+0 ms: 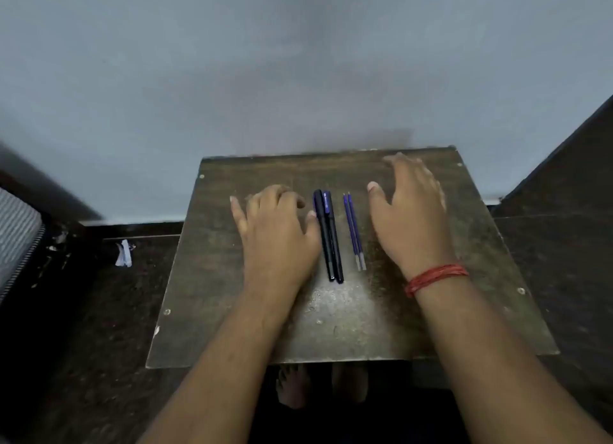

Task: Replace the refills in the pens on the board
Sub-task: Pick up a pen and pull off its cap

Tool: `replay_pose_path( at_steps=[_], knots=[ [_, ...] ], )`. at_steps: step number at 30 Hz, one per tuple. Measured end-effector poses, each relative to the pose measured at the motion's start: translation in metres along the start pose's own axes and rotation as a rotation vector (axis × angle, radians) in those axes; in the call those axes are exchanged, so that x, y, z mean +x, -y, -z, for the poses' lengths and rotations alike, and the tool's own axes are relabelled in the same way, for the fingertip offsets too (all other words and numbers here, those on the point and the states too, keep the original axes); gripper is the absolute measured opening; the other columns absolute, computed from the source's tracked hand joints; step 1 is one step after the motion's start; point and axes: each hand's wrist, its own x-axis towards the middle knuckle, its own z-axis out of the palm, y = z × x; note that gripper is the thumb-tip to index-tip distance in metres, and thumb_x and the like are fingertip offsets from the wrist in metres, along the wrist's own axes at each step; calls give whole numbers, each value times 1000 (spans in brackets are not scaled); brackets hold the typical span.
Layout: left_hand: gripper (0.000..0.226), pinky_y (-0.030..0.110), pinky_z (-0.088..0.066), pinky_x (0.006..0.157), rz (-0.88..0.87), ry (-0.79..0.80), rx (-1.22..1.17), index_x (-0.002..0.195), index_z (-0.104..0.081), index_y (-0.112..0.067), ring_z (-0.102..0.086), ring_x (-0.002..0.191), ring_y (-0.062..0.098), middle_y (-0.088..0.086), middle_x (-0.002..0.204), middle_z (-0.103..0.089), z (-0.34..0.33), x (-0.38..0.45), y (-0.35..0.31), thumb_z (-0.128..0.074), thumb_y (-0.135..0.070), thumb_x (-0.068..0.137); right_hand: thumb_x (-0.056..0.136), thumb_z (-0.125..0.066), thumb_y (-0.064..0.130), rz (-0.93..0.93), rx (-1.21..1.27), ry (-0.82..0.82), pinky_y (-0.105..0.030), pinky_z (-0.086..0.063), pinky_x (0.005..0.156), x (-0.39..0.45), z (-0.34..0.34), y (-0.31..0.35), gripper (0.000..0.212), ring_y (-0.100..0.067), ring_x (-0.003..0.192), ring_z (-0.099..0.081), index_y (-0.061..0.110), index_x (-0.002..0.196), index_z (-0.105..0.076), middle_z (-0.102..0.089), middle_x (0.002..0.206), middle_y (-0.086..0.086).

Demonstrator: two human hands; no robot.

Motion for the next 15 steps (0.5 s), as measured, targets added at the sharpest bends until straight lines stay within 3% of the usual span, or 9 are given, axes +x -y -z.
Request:
replay_pose_path(
  at_steps=[5,9,15],
  knots=[
    [20,59,-3,120,-33,61,92,86,-61,-27,-43,121,22,-5,116,-52,-5,0,1,-55,-46,85,97,-55,31,-43,126,-57,-51,-33,115,-1,2,-9,38,-22,138,-41,19,133,-54,-56,138,0],
    [30,61,-4,119,-40,116,135,85,-63,-27,-43,120,24,-3,119,-51,-5,-2,-2,-52,-55,83,96,-55,32,-56,148,-67,-49,-37,111,-3,3,-7,37,-20,134,-45,20,132,-55,-58,136,2],
    [28,63,-9,117,-45,133,189,80,-60,-28,-44,119,24,-4,118,-52,-3,-2,-6,-49,-54,84,96,-54,35,-65,152,-55,-50,-39,110,-3,1,-9,37,-19,132,-47,23,131,-54,-57,136,4]
  ],
)
